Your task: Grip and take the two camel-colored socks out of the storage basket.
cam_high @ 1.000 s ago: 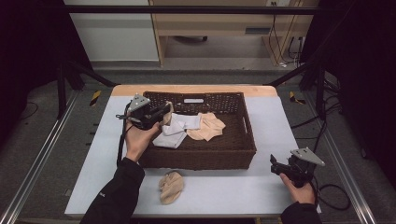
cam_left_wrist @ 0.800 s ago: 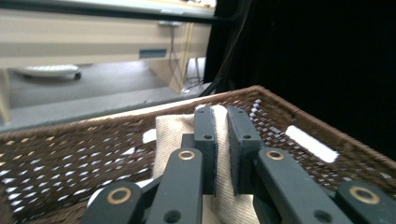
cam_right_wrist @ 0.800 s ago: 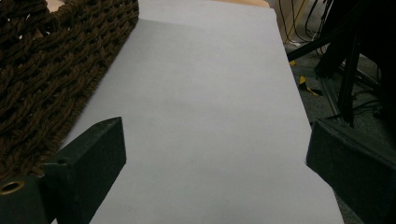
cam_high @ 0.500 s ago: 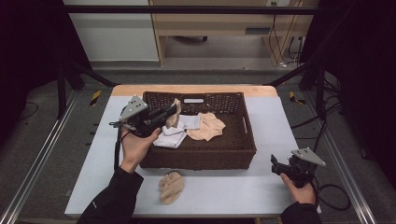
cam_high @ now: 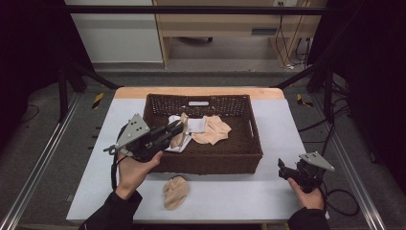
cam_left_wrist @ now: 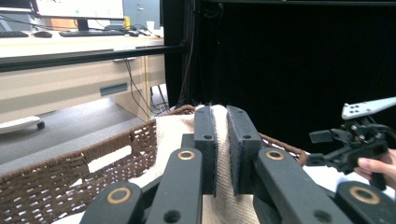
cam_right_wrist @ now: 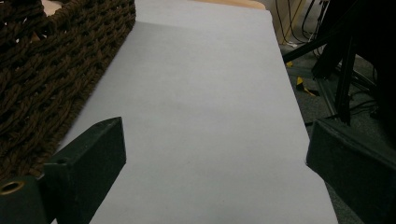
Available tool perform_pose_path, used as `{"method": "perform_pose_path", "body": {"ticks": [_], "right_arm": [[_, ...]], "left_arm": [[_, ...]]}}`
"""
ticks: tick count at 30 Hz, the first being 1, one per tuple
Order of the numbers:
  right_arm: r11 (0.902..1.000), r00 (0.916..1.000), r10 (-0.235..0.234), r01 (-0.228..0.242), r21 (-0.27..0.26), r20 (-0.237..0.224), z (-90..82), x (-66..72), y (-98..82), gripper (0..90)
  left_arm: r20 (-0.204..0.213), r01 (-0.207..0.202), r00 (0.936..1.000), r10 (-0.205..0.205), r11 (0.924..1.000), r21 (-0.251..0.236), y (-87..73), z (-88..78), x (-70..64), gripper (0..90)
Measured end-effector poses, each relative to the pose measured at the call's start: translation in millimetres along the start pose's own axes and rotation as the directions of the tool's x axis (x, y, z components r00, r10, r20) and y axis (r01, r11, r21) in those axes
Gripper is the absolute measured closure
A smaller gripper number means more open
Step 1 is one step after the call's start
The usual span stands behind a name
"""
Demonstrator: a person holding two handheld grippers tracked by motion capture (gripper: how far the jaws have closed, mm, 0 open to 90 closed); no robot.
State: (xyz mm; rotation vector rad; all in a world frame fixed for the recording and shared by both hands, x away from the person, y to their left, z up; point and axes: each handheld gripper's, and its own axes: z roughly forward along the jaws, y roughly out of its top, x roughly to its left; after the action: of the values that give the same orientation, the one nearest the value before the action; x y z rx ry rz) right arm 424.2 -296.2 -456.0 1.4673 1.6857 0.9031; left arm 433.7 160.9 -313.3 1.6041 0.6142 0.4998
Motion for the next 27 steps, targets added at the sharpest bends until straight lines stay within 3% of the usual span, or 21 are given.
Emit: {"method": "perform_pose_path", "body": {"ticks": [14,20,25,27], "right_arm": [[1.0,1.0,0.001,-0.001,-0.008,0.001,-2.2,0.0,0.3,5.1],[1.0,1.0,0.001,-0.001,-0.007,0.0,-2.3,0.2,0.2,5.1],[1.0,1.0,0.002,-0.002,-0.006,0.0,-2.5,0.4,0.1,5.1],[1.0,1.0,-0.004,0.004,-0.008,0.0,-2.5,0.5,-0.1,5.1]], "left_arm": [[0.066,-0.012,0.9978,0.012,0.9999,-0.001,-12.9,-28.1,-22.8,82.8],[0.095,-0.034,0.9951,0.029,0.9982,0.05,-30.0,-33.2,-34.1,82.8],[0.114,-0.027,0.9934,0.017,0.9954,0.092,-46.6,-32.7,-39.7,82.8],[0.124,-0.022,0.9922,0.005,0.9914,0.129,-59.8,-29.6,-43.1,82.8]]}}
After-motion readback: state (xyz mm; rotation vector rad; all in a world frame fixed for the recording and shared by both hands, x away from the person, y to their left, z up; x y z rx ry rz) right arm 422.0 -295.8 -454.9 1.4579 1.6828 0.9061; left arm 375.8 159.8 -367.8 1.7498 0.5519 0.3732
